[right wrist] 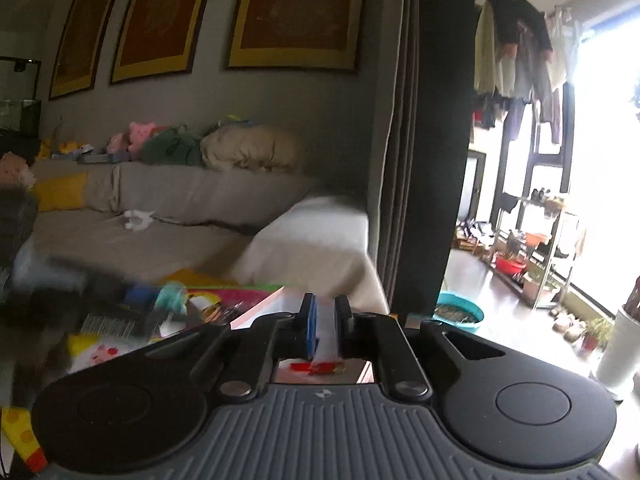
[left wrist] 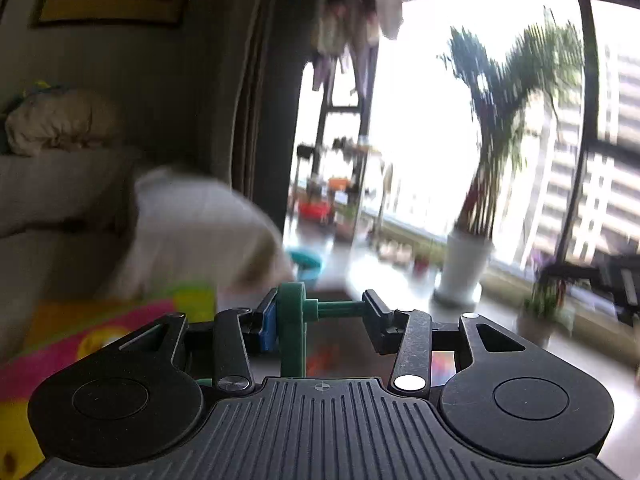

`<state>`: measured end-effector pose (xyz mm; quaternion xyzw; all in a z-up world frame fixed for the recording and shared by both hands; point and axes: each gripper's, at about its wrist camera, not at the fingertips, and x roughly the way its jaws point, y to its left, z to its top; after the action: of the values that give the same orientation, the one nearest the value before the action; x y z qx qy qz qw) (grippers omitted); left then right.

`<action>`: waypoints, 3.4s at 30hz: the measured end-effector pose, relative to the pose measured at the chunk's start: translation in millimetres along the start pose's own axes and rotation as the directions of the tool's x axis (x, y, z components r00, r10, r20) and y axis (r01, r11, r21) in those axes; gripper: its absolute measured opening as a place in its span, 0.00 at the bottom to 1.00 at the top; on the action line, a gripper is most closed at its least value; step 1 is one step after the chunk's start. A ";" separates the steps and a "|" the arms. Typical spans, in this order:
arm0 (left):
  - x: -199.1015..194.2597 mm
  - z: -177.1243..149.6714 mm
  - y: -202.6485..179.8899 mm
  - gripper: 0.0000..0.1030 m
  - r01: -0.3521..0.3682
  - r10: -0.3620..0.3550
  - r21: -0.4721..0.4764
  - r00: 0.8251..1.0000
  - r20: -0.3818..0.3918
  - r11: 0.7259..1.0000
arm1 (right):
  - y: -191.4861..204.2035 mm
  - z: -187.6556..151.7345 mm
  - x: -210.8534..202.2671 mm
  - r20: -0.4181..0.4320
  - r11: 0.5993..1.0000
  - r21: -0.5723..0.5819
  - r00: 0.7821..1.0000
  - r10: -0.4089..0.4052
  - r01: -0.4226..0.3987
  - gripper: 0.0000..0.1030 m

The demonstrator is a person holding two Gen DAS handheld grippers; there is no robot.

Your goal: Organize rigid objects

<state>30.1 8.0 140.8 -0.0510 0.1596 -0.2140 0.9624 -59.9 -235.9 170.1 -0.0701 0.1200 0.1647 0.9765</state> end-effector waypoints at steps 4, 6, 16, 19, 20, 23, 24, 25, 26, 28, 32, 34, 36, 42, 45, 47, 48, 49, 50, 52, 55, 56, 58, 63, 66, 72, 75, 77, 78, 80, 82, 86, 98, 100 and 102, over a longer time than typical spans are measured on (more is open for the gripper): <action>65.9 20.8 23.0 0.46 0.020 -0.030 -0.167 0.998 -0.062 0.986 | -1.2 -0.9 6.6 -0.011 1.000 -0.023 1.000 0.004 -0.004 0.09; 98.3 13.5 30.5 0.46 -0.017 -0.011 -0.186 0.988 -0.151 0.982 | -2.2 -7.7 12.7 -0.053 0.999 -0.025 0.998 0.037 -0.039 0.11; 55.8 -43.9 49.1 0.46 -0.049 0.029 -0.206 0.994 -0.101 0.977 | 15.1 -97.0 34.5 -0.307 0.990 0.044 0.941 0.139 -0.132 0.67; 21.6 -70.4 43.3 0.46 -0.025 0.006 -0.193 0.995 -0.096 0.981 | 26.3 -128.2 42.9 -0.390 0.991 0.079 0.911 0.131 -0.109 0.67; 11.8 -81.0 41.6 0.46 -0.020 0.001 -0.190 0.995 -0.098 0.982 | 28.4 -135.7 45.9 -0.406 0.992 0.090 0.906 0.122 -0.093 0.68; -2.9 -103.9 41.0 0.46 -0.023 0.005 -0.178 0.995 -0.101 0.984 | 32.2 -150.2 54.3 -0.424 0.995 0.098 0.904 0.049 -0.008 0.69; -5.9 -111.1 41.9 0.46 -0.025 0.006 -0.178 0.995 -0.103 0.984 | 33.6 -153.6 57.8 -0.433 0.996 0.082 0.901 0.020 0.017 0.70; -7.9 -117.6 44.2 0.46 -0.020 0.001 -0.186 0.995 -0.105 0.982 | 34.7 -154.4 61.3 -0.438 0.996 0.080 0.899 0.010 0.028 0.74; -9.5 -121.6 47.2 0.46 -0.018 -0.003 -0.197 0.995 -0.105 0.980 | 34.5 -154.7 63.0 -0.436 0.995 0.086 0.900 0.001 0.041 0.74; -13.7 -130.3 53.3 0.46 -0.019 -0.003 -0.224 0.995 -0.100 0.974 | 32.3 -156.6 63.6 -0.441 0.994 0.097 0.897 0.006 0.041 0.72; -17.3 -141.4 64.6 0.46 0.007 -0.032 -0.263 0.995 -0.091 0.965 | 35.3 -146.5 61.2 -0.458 0.997 0.070 0.889 0.013 0.021 0.55; -18.7 -141.4 68.5 0.46 0.032 -0.055 -0.286 0.996 -0.072 0.958 | 35.8 -134.3 58.6 -0.451 0.999 0.046 0.892 0.013 0.009 0.15; -18.1 -142.6 70.3 0.46 0.041 -0.064 -0.300 0.996 -0.068 0.953 | 30.3 -112.7 56.1 -0.443 0.998 0.059 0.896 0.036 -0.010 0.04; -26.5 -145.3 69.0 0.46 0.055 -0.068 -0.298 0.997 -0.033 0.953 | 12.5 -61.5 58.6 -0.388 0.997 0.072 0.921 0.032 -0.004 0.07; -26.4 -144.7 68.1 0.46 0.066 -0.077 -0.297 0.997 -0.026 0.953 | 11.9 -71.1 61.0 -0.427 0.996 0.089 0.904 0.014 0.027 0.46; -26.0 -144.8 68.0 0.46 0.068 -0.080 -0.297 0.996 -0.026 0.952 | 13.5 -88.4 61.8 -0.456 0.993 0.111 0.890 0.007 0.050 0.60; -25.8 -144.9 68.1 0.46 0.070 -0.081 -0.297 0.996 -0.027 0.952 | 14.6 -97.7 63.8 -0.470 0.991 0.116 0.883 0.000 0.062 0.60; -26.5 -144.9 67.8 0.46 0.070 -0.082 -0.298 0.996 -0.028 0.952 | 15.2 -107.4 67.3 -0.488 0.989 0.124 0.873 -0.007 0.077 0.60; -26.0 -145.6 68.7 0.46 0.070 -0.083 -0.299 0.996 -0.030 0.952 | 14.0 -116.1 71.3 -0.505 0.985 0.143 0.863 -0.013 0.099 0.60; -25.4 -146.2 69.3 0.46 0.067 -0.082 -0.303 0.996 -0.035 0.951 | 7.6 -133.0 85.7 -0.540 0.963 0.225 0.841 -0.005 0.150 0.63; -24.3 -146.1 70.3 0.46 0.064 -0.081 -0.311 0.996 -0.042 0.948 | 10.5 -136.8 94.4 -0.501 0.948 0.266 0.865 -0.017 0.173 0.62; -24.1 -146.2 70.8 0.46 0.063 -0.080 -0.314 0.996 -0.044 0.948 | 16.7 -136.1 97.4 -0.499 0.957 0.231 0.866 -0.036 0.173 0.51; -25.6 -146.3 70.5 0.46 0.064 -0.081 -0.316 0.996 -0.041 0.947 | 33.9 -133.8 99.5 -0.497 0.985 0.109 0.865 -0.064 0.135 0.39; -27.2 -146.9 71.5 0.46 0.071 -0.086 -0.318 0.996 -0.033 0.945 | 46.2 -115.0 78.8 -0.487 0.998 0.032 0.873 -0.028 0.050 0.38; -27.6 -147.2 72.6 0.46 0.074 -0.089 -0.324 0.996 -0.031 0.943 | 41.6 -77.8 63.2 -0.416 0.999 0.029 0.909 -0.019 0.034 0.38; -28.1 -147.8 74.2 0.46 0.078 -0.092 -0.333 0.995 -0.029 0.940 | 38.2 11.1 62.1 -0.227 0.998 -0.061 0.973 -0.036 0.023 0.00; -28.4 -148.2 75.2 0.46 0.079 -0.093 -0.338 0.995 -0.026 0.938 | 32.9 42.5 82.4 -0.180 0.996 -0.065 0.982 -0.064 0.053 0.00; -28.4 -148.2 75.3 0.46 0.081 -0.095 -0.339 0.995 -0.024 0.937 | 28.9 51.9 94.0 -0.202 0.998 -0.049 0.979 -0.037 0.027 0.01; -28.6 -148.3 75.4 0.46 0.084 -0.097 -0.339 0.995 -0.022 0.937 | 28.2 51.6 97.2 -0.223 0.999 -0.034 0.975 -0.013 0.006 0.02; -29.1 -148.4 75.7 0.46 0.090 -0.102 -0.338 0.995 -0.017 0.937 | 27.5 37.1 99.5 -0.282 0.999 -0.007 0.959 0.039 -0.043 0.17; -29.2 -148.6 75.7 0.46 0.094 -0.105 -0.337 0.994 -0.015 0.937 | 30.0 9.3 93.4 -0.336 0.995 0.002 0.936 0.099 -0.105 0.50; -28.3 -149.1 76.3 0.46 0.092 -0.105 -0.336 0.994 -0.020 0.937 | 37.3 -61.7 75.2 -0.461 0.987 0.031 0.874 0.154 -0.158 0.60; -24.2 -150.7 78.0 0.46 0.070 -0.091 -0.346 0.995 -0.046 0.936 | 55.3 -123.9 87.1 -0.506 0.993 0.057 0.854 0.119 -0.105 0.29; -24.7 -149.1 77.4 0.46 0.071 -0.092 -0.346 0.995 -0.043 0.936 | 56.4 -118.4 83.6 -0.485 0.994 0.041 0.868 0.105 -0.097 0.29; -24.7 -149.1 77.9 0.46 0.072 -0.092 -0.346 0.995 -0.043 0.935 | 54.1 -110.1 82.3 -0.466 0.997 0.037 0.881 0.079 -0.070 0.29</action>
<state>-9.4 84.4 -5.8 -0.2187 0.2205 -0.2240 0.9238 -26.0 -179.7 37.8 -0.0936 0.3554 0.1794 0.9125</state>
